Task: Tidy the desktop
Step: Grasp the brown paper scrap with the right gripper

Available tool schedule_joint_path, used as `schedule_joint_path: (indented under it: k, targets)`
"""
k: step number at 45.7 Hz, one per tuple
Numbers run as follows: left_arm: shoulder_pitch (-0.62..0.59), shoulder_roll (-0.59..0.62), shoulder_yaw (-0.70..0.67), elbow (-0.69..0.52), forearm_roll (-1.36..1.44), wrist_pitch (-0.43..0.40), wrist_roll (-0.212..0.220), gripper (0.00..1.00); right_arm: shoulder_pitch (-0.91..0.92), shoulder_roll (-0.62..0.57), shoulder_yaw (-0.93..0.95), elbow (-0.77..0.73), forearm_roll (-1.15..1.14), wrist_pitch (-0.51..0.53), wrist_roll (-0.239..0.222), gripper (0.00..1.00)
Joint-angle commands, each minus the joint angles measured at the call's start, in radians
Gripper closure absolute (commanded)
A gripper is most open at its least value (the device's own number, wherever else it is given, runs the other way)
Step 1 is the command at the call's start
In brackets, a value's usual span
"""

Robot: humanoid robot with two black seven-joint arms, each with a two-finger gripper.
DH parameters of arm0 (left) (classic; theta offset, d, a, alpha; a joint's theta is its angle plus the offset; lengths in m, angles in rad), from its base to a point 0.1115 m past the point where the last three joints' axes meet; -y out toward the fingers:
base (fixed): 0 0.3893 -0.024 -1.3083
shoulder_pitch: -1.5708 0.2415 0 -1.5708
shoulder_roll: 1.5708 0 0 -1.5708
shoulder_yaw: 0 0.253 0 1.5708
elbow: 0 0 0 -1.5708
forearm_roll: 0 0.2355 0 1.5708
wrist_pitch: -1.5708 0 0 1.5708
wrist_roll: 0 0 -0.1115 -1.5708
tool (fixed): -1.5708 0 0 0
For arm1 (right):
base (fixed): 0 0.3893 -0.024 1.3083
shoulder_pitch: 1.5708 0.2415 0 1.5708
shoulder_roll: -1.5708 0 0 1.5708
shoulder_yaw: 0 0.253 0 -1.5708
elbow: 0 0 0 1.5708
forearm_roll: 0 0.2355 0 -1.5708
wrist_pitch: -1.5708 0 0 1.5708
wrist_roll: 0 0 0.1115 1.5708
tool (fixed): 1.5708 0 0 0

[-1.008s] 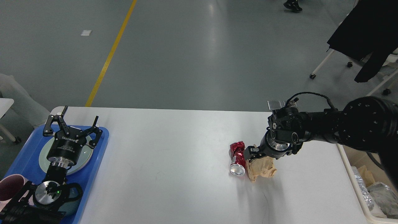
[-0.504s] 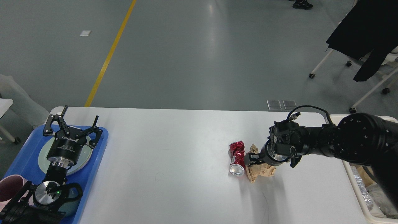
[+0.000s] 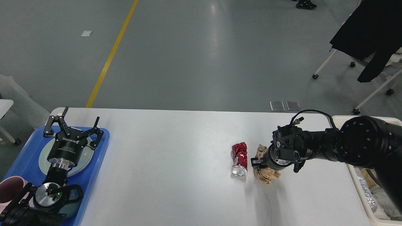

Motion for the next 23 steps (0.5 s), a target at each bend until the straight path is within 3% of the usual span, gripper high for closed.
schedule_joint_path:
  k: [1, 23]
  targets:
    - [0.000, 0.000, 0.000, 0.000, 0.000, 0.000, 0.000, 0.04, 0.007, -0.006, 0.001, 0.028, 0.002, 0.006, -0.029, 1.00]
    - [0.000, 0.000, 0.000, 0.000, 0.000, 0.000, 0.000, 0.04, 0.053, -0.057, 0.001, 0.091, 0.015, 0.035, -0.054, 1.00]
